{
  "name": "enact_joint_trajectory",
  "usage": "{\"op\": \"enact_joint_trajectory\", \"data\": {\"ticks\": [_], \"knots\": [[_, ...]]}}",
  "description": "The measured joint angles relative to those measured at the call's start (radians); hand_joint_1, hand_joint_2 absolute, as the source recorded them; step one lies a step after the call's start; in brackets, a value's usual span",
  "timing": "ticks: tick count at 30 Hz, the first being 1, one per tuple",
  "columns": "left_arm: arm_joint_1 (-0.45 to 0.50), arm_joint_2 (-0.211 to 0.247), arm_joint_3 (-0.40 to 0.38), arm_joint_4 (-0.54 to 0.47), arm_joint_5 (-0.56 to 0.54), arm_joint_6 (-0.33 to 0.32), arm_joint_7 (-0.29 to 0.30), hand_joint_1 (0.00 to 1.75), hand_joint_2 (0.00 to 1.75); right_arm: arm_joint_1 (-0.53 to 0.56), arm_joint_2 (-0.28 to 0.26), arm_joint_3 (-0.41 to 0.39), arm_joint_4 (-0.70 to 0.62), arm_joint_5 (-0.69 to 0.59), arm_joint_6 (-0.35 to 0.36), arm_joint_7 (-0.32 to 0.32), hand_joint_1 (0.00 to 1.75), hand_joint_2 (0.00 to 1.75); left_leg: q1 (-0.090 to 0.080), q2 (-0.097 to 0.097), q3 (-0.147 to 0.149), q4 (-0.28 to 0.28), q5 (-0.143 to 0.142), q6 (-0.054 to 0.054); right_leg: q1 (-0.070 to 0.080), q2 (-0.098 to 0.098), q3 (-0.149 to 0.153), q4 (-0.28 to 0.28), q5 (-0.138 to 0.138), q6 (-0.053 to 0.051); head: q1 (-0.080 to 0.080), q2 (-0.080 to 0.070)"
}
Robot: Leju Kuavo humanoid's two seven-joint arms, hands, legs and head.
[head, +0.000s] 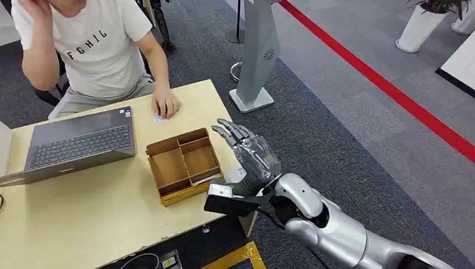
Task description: Pass the card to the sensor for recognition and then transmit it.
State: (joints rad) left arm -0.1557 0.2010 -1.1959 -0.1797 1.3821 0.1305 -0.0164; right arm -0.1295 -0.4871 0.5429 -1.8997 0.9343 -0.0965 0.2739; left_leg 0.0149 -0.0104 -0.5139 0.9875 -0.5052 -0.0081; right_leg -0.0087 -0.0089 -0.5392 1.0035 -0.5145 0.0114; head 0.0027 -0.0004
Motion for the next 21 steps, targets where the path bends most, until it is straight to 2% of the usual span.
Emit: {"op": "enact_joint_trajectory", "data": {"ticks": [9,21], "knots": [[-0.001,-0.008,0.015,0.0,0.005,0.0,0.0,0.0,0.0,-0.024,0.083,0.073,0.094,0.119,-0.001,-0.008,0.0,1.75,0.0,0.0,0.0,0.0,0.0,0.0,0.0,0.0,0.0,0.0,0.0,0.0,0.0,0.0],[-0.001,-0.016,0.022,0.0,0.011,0.001,0.0,0.0,0.0,-0.079,0.221,0.119,0.252,0.273,0.038,-0.068,0.0,1.75,0.0,0.0,0.0,0.0,0.0,0.0,0.0,0.0,0.0,0.0,0.0,0.0,0.0,0.0]]}}
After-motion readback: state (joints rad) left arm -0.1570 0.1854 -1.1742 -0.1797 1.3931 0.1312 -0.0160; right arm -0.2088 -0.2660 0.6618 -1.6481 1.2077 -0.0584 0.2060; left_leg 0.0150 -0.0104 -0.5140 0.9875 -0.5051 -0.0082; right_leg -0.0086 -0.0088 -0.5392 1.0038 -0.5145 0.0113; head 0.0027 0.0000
